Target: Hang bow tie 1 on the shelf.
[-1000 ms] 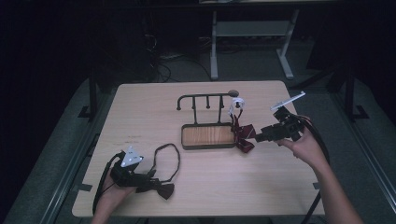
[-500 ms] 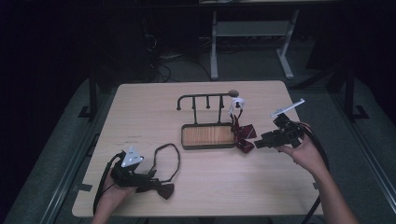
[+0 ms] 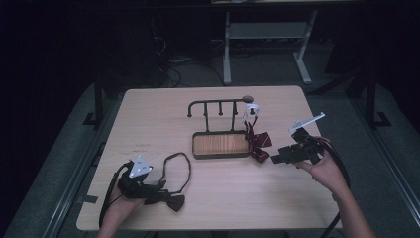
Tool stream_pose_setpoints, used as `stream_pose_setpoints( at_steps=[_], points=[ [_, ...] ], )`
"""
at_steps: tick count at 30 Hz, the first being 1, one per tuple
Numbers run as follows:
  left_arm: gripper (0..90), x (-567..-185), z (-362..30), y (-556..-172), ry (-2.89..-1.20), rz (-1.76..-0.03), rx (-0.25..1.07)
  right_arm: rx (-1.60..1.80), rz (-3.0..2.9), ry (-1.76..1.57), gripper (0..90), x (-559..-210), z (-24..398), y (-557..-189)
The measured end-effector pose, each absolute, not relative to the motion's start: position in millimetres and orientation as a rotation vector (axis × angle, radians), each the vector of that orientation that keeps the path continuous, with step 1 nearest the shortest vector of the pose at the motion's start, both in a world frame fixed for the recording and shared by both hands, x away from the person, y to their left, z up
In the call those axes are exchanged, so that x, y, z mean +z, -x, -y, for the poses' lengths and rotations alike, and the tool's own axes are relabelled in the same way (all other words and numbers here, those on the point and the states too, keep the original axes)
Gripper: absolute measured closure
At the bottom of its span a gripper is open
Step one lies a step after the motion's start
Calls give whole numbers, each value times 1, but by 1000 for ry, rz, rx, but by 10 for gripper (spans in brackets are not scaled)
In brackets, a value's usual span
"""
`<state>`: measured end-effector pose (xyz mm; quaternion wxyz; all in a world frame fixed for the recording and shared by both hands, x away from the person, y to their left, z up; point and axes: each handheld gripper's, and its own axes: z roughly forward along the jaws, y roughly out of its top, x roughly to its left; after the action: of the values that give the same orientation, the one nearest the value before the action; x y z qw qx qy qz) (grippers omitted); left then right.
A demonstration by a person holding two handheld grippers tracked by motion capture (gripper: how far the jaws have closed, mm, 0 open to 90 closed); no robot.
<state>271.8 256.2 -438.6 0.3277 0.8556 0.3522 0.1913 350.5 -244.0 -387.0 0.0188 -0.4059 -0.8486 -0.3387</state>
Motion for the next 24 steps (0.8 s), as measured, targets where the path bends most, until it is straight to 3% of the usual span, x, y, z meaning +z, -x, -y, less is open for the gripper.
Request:
stream_pose_setpoints(
  at_steps=[24],
  points=[
    [290, -437, -257, -273, -2221, -923, 494, -1033, 2649, 1274, 439, -417, 242, -327]
  ],
)
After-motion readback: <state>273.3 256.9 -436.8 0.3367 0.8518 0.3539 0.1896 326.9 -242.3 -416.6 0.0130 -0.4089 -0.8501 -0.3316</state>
